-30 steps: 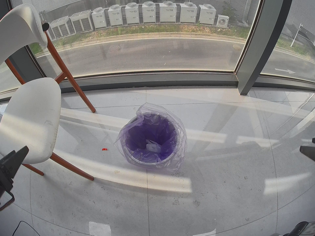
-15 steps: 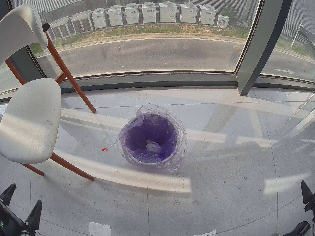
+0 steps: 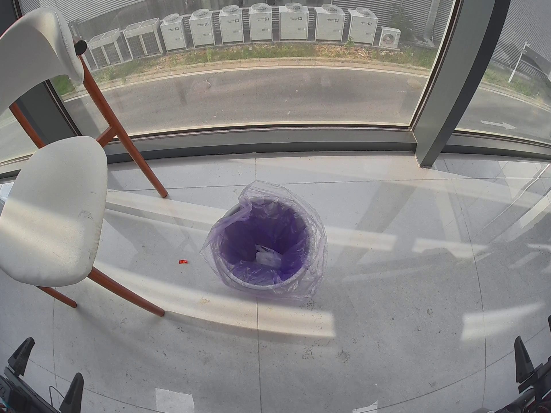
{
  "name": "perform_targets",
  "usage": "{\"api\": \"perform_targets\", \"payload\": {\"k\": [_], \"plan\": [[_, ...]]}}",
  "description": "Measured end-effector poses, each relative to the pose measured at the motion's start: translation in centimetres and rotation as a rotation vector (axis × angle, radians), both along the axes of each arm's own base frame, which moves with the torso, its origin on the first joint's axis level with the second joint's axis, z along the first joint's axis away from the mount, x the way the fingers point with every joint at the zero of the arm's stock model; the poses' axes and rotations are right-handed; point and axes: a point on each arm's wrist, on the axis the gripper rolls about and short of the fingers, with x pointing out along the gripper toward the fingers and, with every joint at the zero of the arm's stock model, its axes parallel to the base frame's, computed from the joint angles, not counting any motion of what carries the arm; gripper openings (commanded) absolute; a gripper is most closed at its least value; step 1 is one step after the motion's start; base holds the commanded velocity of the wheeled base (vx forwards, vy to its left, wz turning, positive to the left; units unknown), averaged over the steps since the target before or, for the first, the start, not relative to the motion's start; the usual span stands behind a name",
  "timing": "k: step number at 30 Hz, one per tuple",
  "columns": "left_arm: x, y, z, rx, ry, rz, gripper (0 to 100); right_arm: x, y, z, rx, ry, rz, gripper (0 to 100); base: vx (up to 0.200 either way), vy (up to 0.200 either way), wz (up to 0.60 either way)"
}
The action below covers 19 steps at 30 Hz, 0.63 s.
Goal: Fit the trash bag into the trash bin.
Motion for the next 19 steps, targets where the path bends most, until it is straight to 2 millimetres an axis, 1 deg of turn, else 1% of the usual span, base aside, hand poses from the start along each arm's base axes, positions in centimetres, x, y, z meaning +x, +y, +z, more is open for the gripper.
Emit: {"api": "perform_targets", "payload": {"k": [3,5,8,19], "plan": [[-0.10,0.23,-0.20,-0.076,0.002,0.092,100,-0.14,0.12,-0.08,0.001,-0.015,0.064,100,0.000,0.000,0.00],[-0.17,0.44,-0.32,-0.127,-0.001,0.182,100,-0.23,0.12,-0.11,-0.006,-0.025,0.069,100,0.000,0.000,0.00],[-0.25,0.63,-0.45,-0.166,-0.005,0.254,100,-0.30,0.08,-0.14,-0.016,-0.033,0.063,100,0.000,0.000,0.00],[-0.32,0.61,-0.57,-0.200,-0.004,0.234,100,-0.38,0.02,-0.18,-0.027,-0.040,0.052,100,0.000,0.000,0.00]]}}
